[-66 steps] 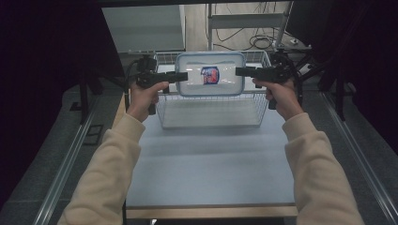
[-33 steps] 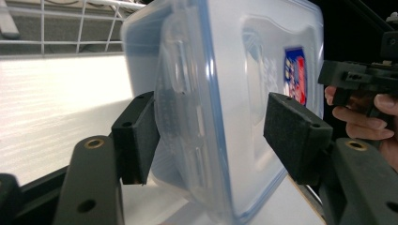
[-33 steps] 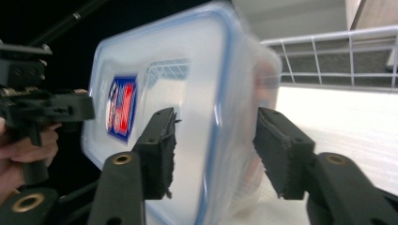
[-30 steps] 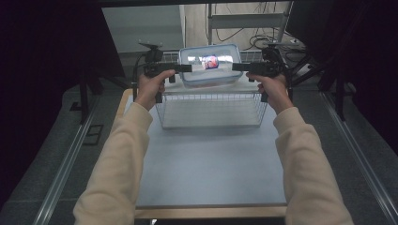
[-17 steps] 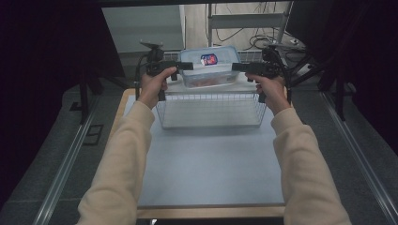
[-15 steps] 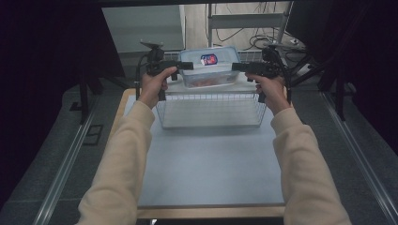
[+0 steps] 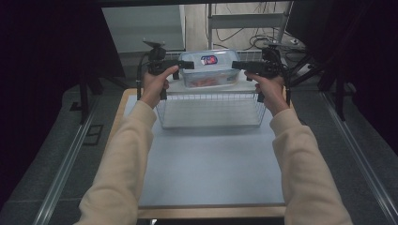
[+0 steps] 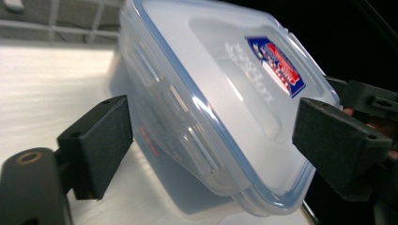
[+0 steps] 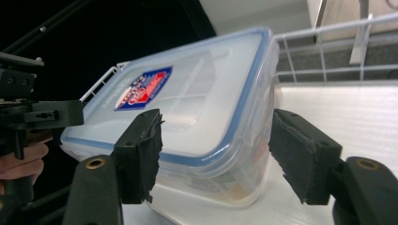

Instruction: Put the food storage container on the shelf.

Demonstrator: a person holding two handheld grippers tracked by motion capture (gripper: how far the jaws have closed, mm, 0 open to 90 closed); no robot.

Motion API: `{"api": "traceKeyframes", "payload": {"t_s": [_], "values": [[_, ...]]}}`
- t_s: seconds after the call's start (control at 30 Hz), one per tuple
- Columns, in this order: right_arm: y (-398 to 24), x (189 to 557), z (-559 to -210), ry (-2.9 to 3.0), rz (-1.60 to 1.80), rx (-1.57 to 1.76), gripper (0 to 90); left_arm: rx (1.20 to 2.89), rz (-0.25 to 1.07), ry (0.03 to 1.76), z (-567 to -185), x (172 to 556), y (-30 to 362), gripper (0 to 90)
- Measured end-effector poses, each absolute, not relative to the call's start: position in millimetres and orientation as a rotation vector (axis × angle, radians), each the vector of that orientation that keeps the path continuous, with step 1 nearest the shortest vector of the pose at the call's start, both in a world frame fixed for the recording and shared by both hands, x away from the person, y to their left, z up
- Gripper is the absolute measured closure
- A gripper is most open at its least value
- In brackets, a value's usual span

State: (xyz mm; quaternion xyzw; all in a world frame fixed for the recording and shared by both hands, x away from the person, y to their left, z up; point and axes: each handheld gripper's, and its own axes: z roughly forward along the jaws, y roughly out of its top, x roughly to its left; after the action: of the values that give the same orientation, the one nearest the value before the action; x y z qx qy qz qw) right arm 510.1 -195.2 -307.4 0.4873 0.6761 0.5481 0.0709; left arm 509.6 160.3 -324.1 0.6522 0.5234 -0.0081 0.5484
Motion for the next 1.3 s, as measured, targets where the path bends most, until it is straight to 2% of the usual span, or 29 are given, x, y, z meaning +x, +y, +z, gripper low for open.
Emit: {"api": "traceKeyframes", "payload": {"t_s": [0.27, 0.6, 0.77, 1.13, 1.3], "values": [[-208.5, 488.9, -298.1, 2.058, 1.702, 1.365, 31.1, 1.571, 0.029, 1.167, -310.9, 471.5, 169.8, 13.2], [-227.2, 437.8, -312.1, 2.137, 1.715, 1.242, 27.9, 1.606, 0.081, 1.055, -319.4, 400.2, 168.7, 14.4], [-240.3, 400.8, -333.9, 2.182, 1.716, 1.159, 27.8, 1.643, 0.055, 1.023, -341.0, 369.2, 163.0, 14.5], [-264.1, 347.9, -391.2, 2.268, 1.682, 1.114, 26.7, 1.685, -0.032, 1.005, -406.4, 315.4, 161.4, 15.2], [-273.7, 331.9, -421.1, 2.303, 1.641, 1.126, 25.7, 1.719, -0.025, 1.013, -430.3, 299.0, 159.7, 15.8]]}}
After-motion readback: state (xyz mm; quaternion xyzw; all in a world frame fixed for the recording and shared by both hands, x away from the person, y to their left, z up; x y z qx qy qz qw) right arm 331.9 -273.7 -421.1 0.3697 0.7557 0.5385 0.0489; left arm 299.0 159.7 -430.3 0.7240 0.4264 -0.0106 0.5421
